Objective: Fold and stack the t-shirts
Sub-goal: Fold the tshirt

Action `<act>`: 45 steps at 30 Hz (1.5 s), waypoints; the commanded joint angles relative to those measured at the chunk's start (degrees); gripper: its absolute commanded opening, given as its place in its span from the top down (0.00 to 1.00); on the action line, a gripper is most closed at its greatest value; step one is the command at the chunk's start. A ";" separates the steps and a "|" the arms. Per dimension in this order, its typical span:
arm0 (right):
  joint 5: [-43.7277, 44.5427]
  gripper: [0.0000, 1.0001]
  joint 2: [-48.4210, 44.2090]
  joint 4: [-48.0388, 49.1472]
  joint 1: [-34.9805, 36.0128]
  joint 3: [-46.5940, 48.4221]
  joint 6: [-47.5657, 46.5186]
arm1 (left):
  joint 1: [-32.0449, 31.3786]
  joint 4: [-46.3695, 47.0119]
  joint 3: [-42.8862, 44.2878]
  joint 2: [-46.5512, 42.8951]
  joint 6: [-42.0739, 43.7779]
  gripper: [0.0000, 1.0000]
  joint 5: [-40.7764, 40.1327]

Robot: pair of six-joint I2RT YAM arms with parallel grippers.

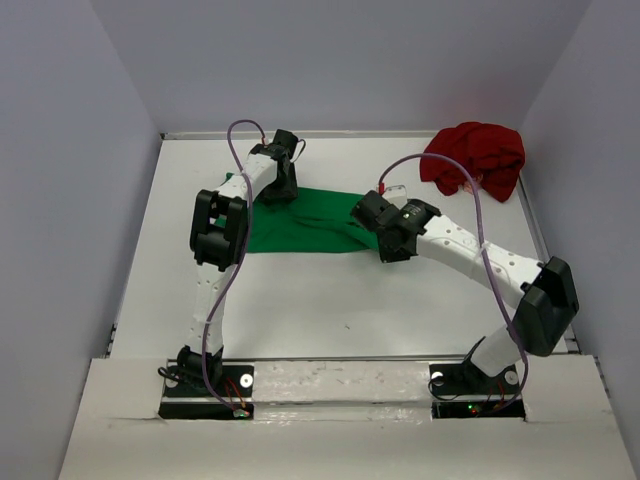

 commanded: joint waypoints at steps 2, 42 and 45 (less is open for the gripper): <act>6.94 1.00 -3.47 -6.70 4.61 -2.01 13.82 | -0.09 -2.03 0.22 -0.59 0.61 0.32 -0.53; -19.96 0.67 -6.90 24.67 0.22 -24.25 9.88 | -0.18 -1.59 -0.30 -1.30 1.05 0.32 -0.79; -19.69 0.63 -6.46 24.58 0.22 -24.69 10.14 | -0.09 -1.59 -0.04 -1.38 1.05 0.32 -0.62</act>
